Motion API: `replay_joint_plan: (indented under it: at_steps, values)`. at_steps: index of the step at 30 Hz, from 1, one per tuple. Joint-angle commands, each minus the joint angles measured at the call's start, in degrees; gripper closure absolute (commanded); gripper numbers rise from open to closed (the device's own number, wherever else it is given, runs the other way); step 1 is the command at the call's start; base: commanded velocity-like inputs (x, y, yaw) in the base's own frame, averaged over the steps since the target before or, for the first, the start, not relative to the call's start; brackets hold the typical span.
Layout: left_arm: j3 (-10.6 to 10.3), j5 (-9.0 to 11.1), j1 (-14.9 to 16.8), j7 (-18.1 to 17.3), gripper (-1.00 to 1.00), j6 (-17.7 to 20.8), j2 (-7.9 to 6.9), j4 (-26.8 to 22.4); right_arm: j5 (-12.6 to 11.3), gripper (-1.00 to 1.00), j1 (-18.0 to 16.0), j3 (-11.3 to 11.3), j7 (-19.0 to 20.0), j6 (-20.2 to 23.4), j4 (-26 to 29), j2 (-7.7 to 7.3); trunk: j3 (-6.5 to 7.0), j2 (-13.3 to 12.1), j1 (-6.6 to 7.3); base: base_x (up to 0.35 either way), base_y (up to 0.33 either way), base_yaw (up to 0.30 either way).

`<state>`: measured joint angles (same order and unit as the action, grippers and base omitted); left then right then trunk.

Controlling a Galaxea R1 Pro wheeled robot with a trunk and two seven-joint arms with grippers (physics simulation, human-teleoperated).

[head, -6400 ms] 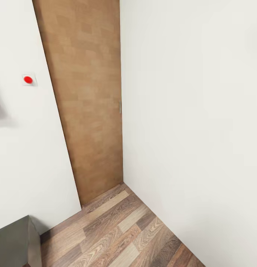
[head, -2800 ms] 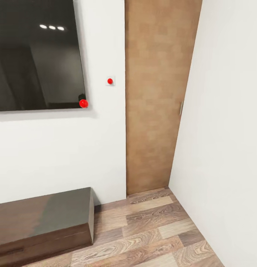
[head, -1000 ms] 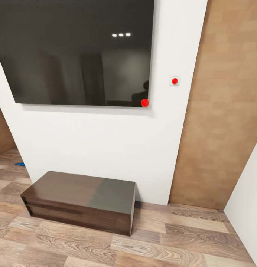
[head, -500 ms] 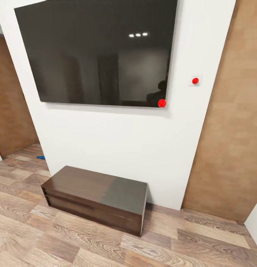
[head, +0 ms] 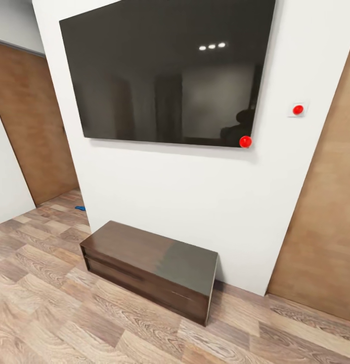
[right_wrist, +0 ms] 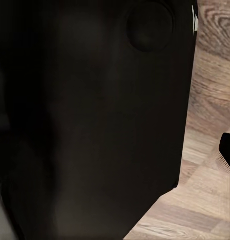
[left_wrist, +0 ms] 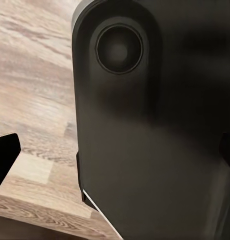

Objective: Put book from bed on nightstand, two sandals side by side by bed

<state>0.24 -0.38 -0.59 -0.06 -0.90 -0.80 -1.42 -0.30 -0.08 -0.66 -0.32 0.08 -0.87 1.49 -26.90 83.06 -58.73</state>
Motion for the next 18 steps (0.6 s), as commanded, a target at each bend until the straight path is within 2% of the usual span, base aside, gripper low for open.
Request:
replay_joint_plan:
  at_steps: [1,18]
  values:
    - [0.02,-0.02,-0.03,0.0,-1.0,-0.08,0.0,-0.07,-0.04,-1.0,-0.01,-0.09,-0.03,0.01,0.0,0.01,-0.03,0.02,0.0,0.0,0.0,0.253]
    - [0.11,0.03,-0.03,0.0,-1.0,-0.14,0.01,-0.07,-0.06,-1.0,-0.01,-0.19,-0.03,0.01,0.0,0.01,-0.03,0.02,0.0,0.0,0.0,0.253]
